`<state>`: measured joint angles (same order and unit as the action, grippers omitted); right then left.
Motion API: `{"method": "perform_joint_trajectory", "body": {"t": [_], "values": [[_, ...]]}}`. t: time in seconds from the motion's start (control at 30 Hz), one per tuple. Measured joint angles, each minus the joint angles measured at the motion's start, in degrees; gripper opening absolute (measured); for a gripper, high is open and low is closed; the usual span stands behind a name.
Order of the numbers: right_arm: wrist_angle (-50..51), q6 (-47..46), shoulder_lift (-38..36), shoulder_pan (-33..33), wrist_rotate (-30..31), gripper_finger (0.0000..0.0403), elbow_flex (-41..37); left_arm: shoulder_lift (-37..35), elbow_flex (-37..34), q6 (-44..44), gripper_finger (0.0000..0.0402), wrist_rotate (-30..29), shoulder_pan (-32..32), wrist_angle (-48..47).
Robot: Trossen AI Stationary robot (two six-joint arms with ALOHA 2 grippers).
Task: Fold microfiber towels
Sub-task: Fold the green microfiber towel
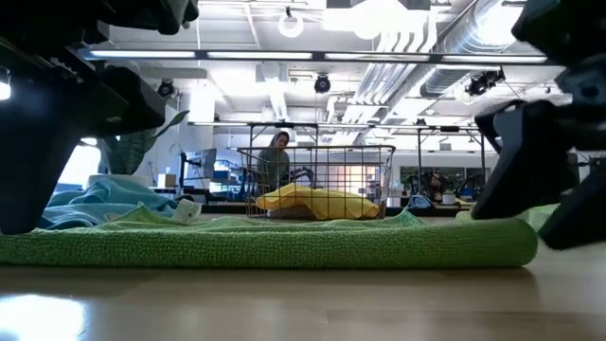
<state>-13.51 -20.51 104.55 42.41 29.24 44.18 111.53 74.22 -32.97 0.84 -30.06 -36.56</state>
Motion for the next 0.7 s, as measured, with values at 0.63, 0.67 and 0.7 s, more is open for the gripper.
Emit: {"method": "perform_joint_trajectory", "body": {"t": [0.63, 0.67, 0.7], "values": [[1.5, 1.4, 3.0, 0.1, 2.8, 0.0097, 0.2, 0.0, 0.0, 2.2, 0.0159, -0.3, 0.0, 13.2], [1.5, 1.3, 3.1, 0.1, 2.8, 0.0082, 0.2, 0.0, 0.0, 3.6, 0.0159, -0.9, 0.0, 14.8], [1.5, 0.8, 3.1, 0.1, 2.9, 0.0067, 0.2, 0.0, 0.0, 5.0, 0.0159, -2.2, 0.0, 16.4]]}}
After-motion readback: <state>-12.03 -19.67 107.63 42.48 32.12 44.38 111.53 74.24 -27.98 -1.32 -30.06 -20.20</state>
